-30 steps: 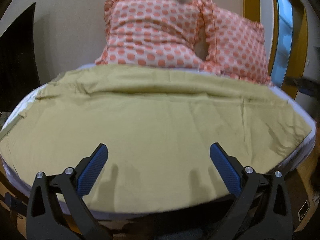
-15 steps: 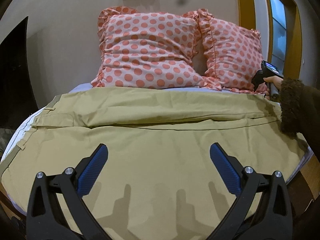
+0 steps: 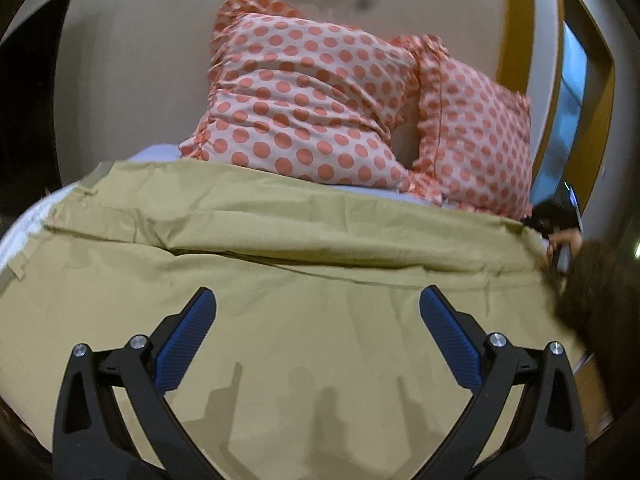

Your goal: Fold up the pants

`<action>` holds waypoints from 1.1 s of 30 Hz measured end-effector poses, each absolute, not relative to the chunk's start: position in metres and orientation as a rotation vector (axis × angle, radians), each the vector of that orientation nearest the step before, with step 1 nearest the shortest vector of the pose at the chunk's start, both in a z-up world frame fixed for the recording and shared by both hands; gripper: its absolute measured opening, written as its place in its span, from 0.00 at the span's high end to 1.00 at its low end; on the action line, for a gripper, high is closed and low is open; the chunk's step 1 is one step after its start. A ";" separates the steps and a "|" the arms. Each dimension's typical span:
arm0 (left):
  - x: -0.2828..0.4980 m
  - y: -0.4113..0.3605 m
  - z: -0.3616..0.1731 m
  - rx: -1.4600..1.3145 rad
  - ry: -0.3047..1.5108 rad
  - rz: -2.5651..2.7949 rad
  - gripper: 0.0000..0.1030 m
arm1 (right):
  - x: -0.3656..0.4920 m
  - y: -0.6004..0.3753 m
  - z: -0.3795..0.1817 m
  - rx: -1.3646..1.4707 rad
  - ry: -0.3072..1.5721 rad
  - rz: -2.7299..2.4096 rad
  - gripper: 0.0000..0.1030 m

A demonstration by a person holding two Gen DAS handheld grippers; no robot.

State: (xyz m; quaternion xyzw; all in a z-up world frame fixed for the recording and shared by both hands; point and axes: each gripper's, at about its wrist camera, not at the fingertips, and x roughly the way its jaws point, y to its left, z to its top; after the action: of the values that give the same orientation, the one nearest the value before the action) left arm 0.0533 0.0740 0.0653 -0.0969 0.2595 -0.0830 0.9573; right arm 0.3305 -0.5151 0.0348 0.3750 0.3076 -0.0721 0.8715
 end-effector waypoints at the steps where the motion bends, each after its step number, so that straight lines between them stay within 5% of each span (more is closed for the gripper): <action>1: 0.052 0.083 0.070 -0.238 0.515 -0.176 0.02 | 0.314 -0.518 0.045 0.796 0.588 -0.100 0.96; 8: 0.060 0.130 0.096 -0.401 0.472 -0.249 0.02 | 0.129 -0.495 0.078 0.886 0.391 0.121 0.96; 11: 0.081 0.139 0.104 -0.391 0.494 -0.236 0.02 | 0.066 -0.483 0.050 0.980 0.404 0.121 0.96; 24: 0.230 0.156 0.066 -0.519 0.840 -0.139 0.04 | 0.048 -0.480 0.012 1.029 0.412 0.134 0.96; 27: 0.262 0.162 0.056 -0.548 0.880 -0.094 0.21 | 0.049 -0.479 0.013 1.028 0.408 0.133 0.96; 28: 0.271 0.165 0.053 -0.558 0.890 -0.082 0.37 | 0.052 -0.480 0.013 1.028 0.406 0.133 0.96; 30: 0.285 0.176 0.046 -0.595 0.914 -0.050 0.96 | 0.057 -0.483 0.014 1.030 0.398 0.132 0.96; 33: 0.255 0.181 0.059 -0.610 0.851 -0.052 0.97 | 0.061 -0.486 0.023 1.021 0.383 0.134 0.96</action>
State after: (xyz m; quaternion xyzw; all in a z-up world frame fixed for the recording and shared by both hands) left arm 0.2546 0.1813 0.0593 -0.2913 0.4062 -0.0251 0.8657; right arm 0.0612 -0.4855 0.0234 0.4854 0.1819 0.0637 0.8528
